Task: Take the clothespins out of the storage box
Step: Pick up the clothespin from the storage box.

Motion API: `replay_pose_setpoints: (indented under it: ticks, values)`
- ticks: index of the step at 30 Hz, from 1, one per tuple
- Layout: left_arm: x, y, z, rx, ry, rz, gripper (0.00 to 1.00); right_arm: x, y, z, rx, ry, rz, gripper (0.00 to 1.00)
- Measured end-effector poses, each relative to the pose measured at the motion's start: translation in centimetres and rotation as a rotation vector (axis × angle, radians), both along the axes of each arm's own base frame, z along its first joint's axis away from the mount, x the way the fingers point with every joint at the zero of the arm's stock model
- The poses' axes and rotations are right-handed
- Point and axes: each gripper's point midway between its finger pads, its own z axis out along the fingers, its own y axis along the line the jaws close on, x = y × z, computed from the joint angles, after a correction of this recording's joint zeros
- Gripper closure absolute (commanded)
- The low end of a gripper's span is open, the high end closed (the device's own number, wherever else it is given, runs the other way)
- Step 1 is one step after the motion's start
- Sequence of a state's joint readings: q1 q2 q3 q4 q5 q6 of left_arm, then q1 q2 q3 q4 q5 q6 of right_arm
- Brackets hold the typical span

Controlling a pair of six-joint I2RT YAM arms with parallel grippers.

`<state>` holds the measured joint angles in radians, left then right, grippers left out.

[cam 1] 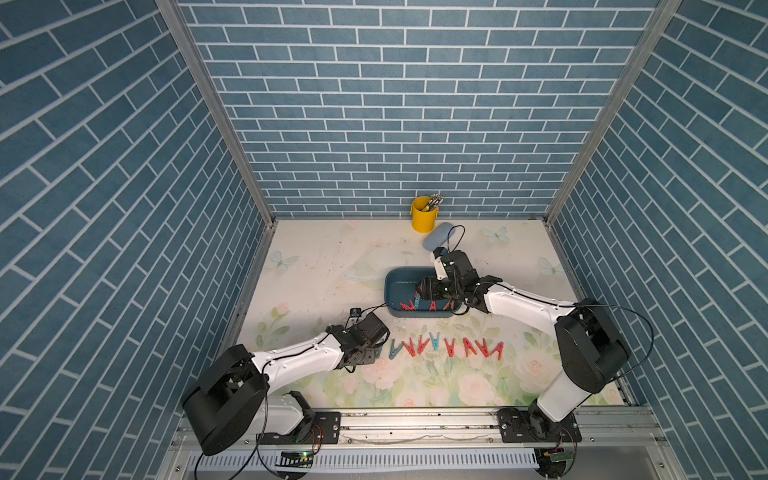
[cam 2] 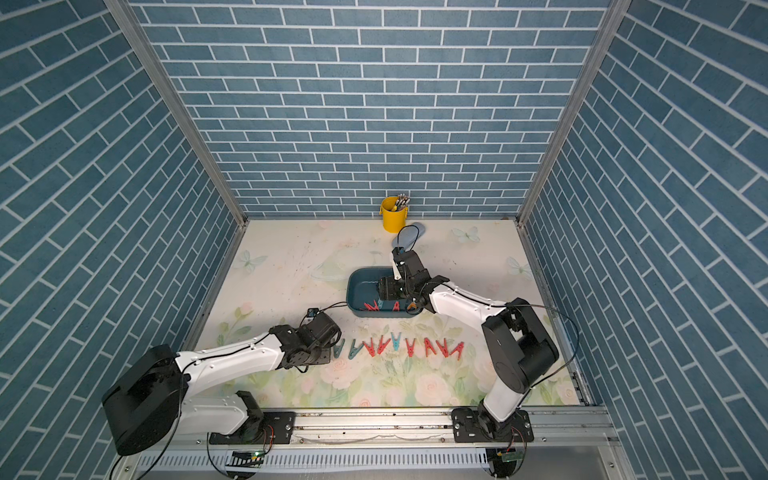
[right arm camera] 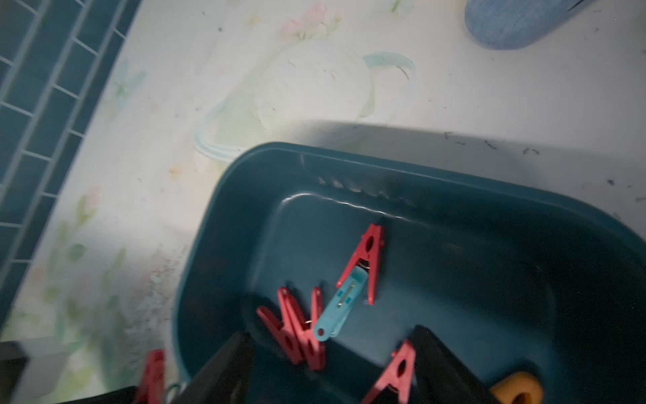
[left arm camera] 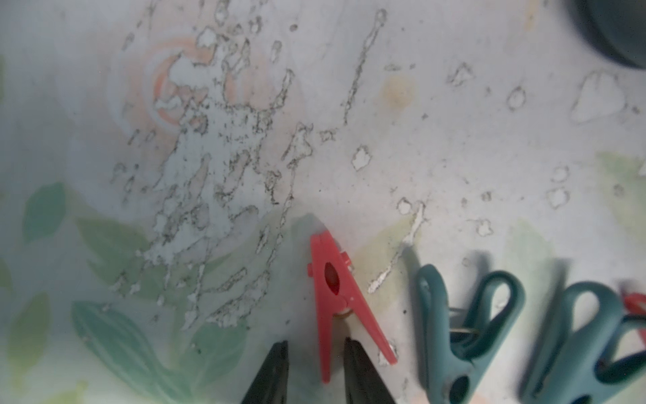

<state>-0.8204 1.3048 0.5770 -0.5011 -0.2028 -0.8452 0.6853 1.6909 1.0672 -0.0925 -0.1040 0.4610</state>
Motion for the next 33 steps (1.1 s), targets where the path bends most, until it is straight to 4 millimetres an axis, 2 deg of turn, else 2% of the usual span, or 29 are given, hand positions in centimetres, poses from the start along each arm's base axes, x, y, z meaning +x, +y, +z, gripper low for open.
replay_pose_setpoints:
  ticks: [4,8,11,17,27,30,33]
  values:
    - [0.6,-0.1,1.5,-0.003,-0.032,0.012,0.23,0.6,0.0,-1.9,-0.068,0.016,0.012,0.57]
    - [2.4,-1.1,4.5,-0.038,-0.101,0.025,0.0,1.2,0.1,-2.9,-0.108,0.03,0.013,0.63]
    - [3.8,-1.9,7.0,-0.08,-0.16,0.044,0.01,1.8,0.3,-3.4,-0.132,0.028,0.018,0.73]
    - [5.8,-2.5,10.5,-0.14,-0.238,0.069,0.01,2.3,0.5,-4.8,-0.166,0.047,0.02,0.74]
    - [7.7,-3.2,13.8,-0.187,-0.302,0.078,0.01,2.2,0.4,-7.4,-0.216,0.094,0.038,0.77]
    - [7.9,-3.2,14.1,-0.192,-0.31,0.079,0.0,2.3,0.4,-7.5,-0.227,0.095,0.038,0.74]
    - [8.0,-3.0,14.0,-0.189,-0.304,0.084,0.01,2.7,0.2,-7.5,-0.246,0.09,0.028,0.75]
